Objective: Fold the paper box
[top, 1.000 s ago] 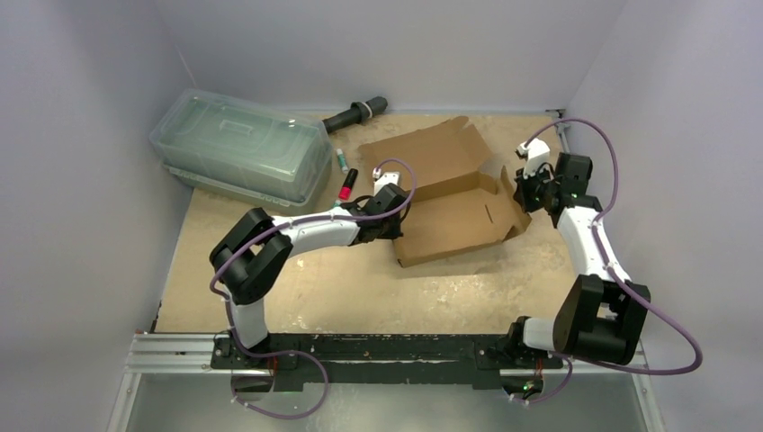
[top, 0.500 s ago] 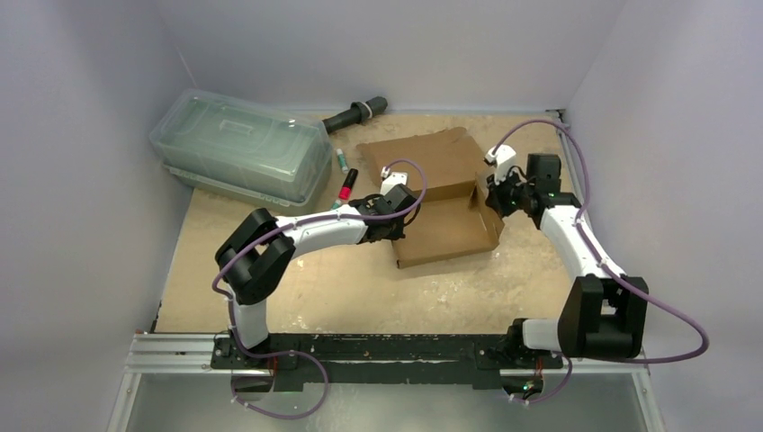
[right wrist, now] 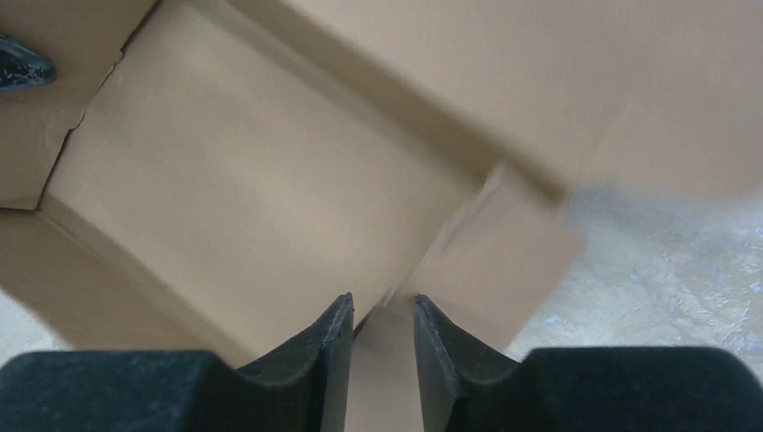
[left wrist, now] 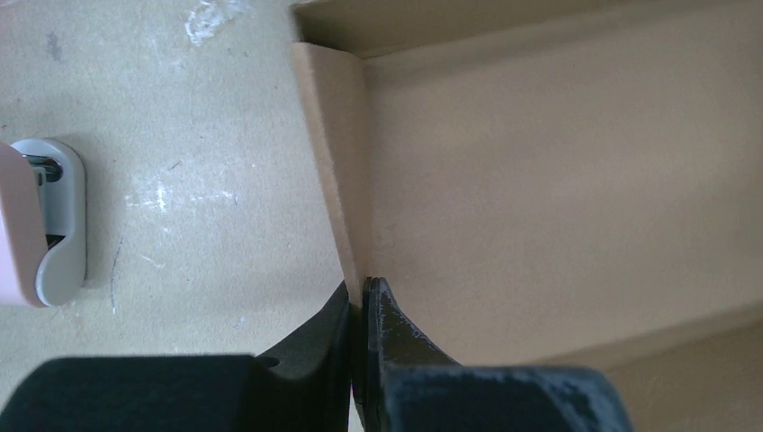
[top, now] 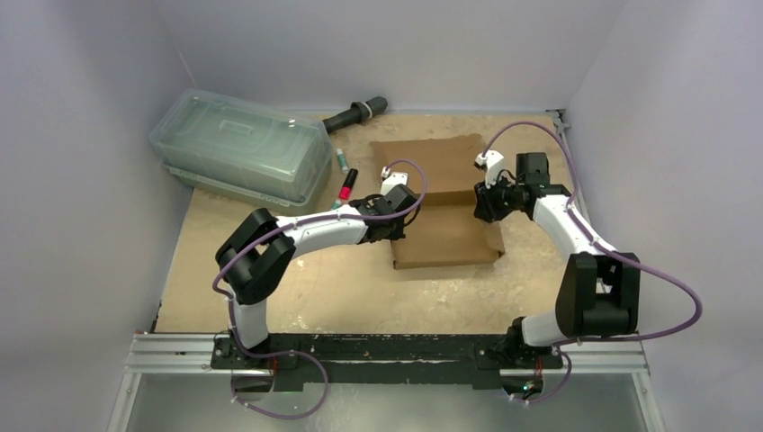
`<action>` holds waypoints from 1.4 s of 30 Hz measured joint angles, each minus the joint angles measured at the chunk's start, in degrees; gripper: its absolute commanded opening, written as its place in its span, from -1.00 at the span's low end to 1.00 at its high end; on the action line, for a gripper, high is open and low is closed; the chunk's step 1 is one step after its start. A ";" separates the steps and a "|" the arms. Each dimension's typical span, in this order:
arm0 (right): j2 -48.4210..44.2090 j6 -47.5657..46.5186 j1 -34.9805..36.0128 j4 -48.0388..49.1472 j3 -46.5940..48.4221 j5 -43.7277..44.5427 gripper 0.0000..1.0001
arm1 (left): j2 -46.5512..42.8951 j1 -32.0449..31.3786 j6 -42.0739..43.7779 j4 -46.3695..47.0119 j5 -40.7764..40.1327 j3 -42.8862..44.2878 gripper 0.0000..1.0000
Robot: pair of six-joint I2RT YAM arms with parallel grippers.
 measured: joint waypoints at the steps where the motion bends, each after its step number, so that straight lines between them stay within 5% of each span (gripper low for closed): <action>1: 0.00 0.07 -0.11 -0.04 0.00 -0.15 -0.20 | 0.00 0.00 0.07 -0.02 0.31 0.00 -1.00; 11: 2.86 -0.24 -7.30 -2.86 0.98 -7.67 -0.24 | 0.00 -0.85 1.33 -0.04 2.29 -0.07 -1.00; 19: -2.95 -4.92 -10.08 -9.97 1.09 -16.31 0.19 | 0.00 -0.85 0.98 0.39 1.44 -1.01 -1.00; 26: -13.70 0.98 -18.91 -4.92 1.14 -11.41 0.58 | -1.57 -0.92 -3.34 2.32 -2.91 -4.26 -1.00; 34: -3.41 0.42 -26.18 -2.54 -1.70 -4.26 0.62 | -1.77 -0.92 -8.63 3.41 -7.80 -5.51 -1.00; 39: 6.88 -0.68 -26.16 -3.85 -1.70 -4.24 0.48 | -1.77 -0.90 -9.79 3.41 -9.33 -5.64 -1.00; 42: 10.03 -1.16 -26.18 -4.68 -1.46 -4.55 -0.13 | -1.77 -0.90 -10.23 3.48 -9.51 -5.73 -1.00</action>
